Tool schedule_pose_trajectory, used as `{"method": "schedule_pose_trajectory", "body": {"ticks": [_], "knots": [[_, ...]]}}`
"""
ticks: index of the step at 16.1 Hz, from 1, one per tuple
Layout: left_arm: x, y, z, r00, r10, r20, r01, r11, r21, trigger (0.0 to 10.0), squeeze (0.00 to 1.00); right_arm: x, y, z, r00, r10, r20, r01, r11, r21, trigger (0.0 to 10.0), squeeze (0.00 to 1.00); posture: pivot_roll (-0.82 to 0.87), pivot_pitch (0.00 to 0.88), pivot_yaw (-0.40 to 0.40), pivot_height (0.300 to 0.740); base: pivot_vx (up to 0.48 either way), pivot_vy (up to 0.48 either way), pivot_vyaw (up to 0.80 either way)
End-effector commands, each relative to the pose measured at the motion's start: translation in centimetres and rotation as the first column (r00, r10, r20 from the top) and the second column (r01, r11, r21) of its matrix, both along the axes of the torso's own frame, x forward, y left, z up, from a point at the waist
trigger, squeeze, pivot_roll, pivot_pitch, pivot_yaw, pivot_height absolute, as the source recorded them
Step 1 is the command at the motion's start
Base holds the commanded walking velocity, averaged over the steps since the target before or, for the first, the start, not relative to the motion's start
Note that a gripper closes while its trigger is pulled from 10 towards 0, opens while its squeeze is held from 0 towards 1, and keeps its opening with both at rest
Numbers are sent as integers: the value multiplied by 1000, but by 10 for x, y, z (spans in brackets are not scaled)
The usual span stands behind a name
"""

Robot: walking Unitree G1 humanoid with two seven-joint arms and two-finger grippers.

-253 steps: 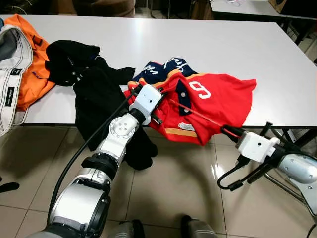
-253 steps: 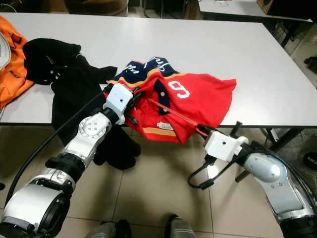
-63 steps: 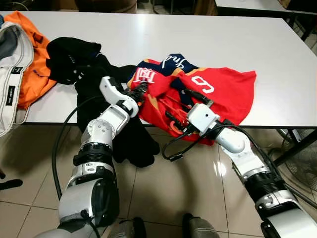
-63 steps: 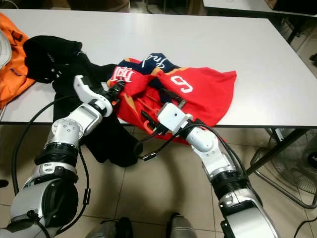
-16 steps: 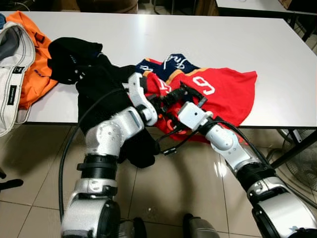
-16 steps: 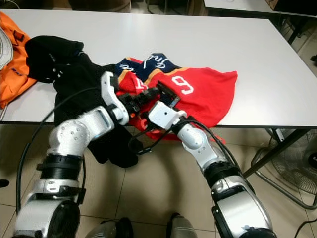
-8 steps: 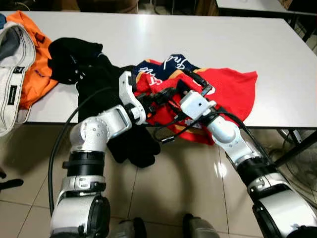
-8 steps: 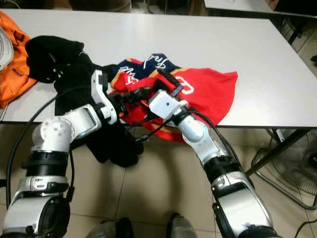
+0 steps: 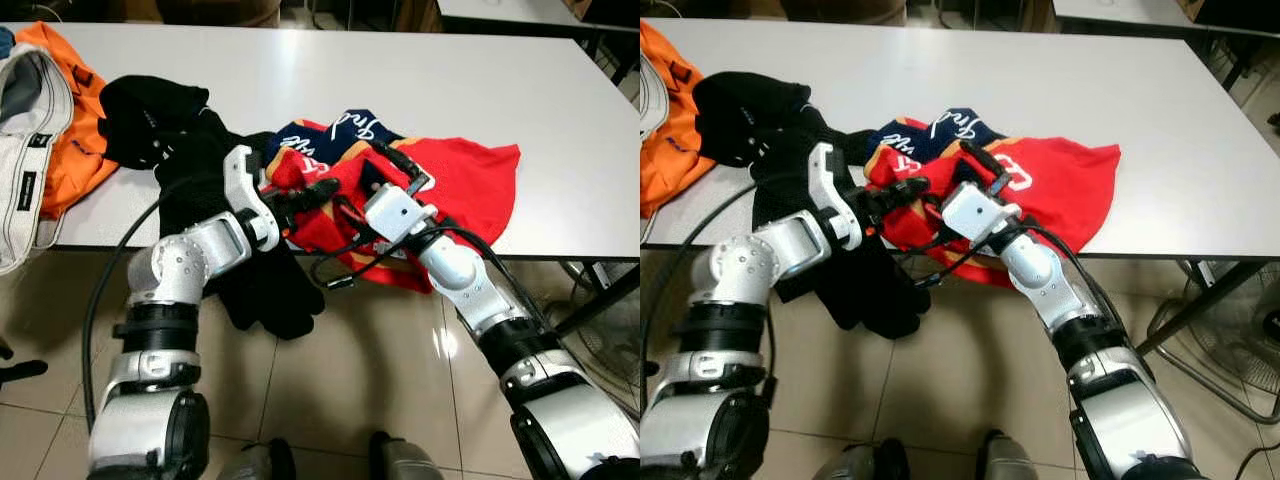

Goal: Hang hanger

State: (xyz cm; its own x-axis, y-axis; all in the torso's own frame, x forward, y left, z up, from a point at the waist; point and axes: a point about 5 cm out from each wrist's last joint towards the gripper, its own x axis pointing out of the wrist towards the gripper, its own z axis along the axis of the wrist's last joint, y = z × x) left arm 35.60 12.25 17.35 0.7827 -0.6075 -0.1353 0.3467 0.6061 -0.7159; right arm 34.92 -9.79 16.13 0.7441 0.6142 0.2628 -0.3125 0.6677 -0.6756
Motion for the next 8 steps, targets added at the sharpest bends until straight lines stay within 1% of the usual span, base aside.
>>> {"method": "schedule_pose_trajectory", "body": {"ticks": [1, 3, 4, 6, 7, 8], "knots": [[5, 10, 1, 998, 60, -8, -60, 998, 6, 10000, 0, -2, -1, 1, 1000, 4, 13, -4, 1000, 12, 10000, 0, -251, 113, 56, 740, 0, 0, 0], [7, 14, 4, 998, 70, -5, -70, 998, -4, 10000, 0, -6, -2, -4, 1000, 9, 1, -9, 1000, 8, 10000, 0, -258, 118, 56, 740, 0, 0, 0], [7, 14, 2, 997, 72, -16, -73, 997, -9, 10000, 0, -7, -3, -6, 1000, 10, -2, -10, 1000, 7, 10000, 0, -258, 118, 56, 740, 0, 0, 0], [6, 9, -4, 996, 76, -47, -78, 996, -39, 10000, 0, -11, -4, -8, 1000, 20, -2, -20, 1000, 11, 10000, 0, -260, 120, 57, 740, 0, 0, 0], [6, 7, -3, 997, 74, -14, -74, 997, -25, 10000, 0, -15, -4, -12, 999, 37, -6, -37, 999, 0, 10000, 0, -260, 119, 57, 740, 0, 0, 0], [8, 10, -3, 996, 84, 31, -85, 996, 22, 10000, 0, -18, -5, -15, 999, 40, -20, -40, 999, 3, 10000, 0, -260, 118, 56, 740, 0, 0, 0]]}}
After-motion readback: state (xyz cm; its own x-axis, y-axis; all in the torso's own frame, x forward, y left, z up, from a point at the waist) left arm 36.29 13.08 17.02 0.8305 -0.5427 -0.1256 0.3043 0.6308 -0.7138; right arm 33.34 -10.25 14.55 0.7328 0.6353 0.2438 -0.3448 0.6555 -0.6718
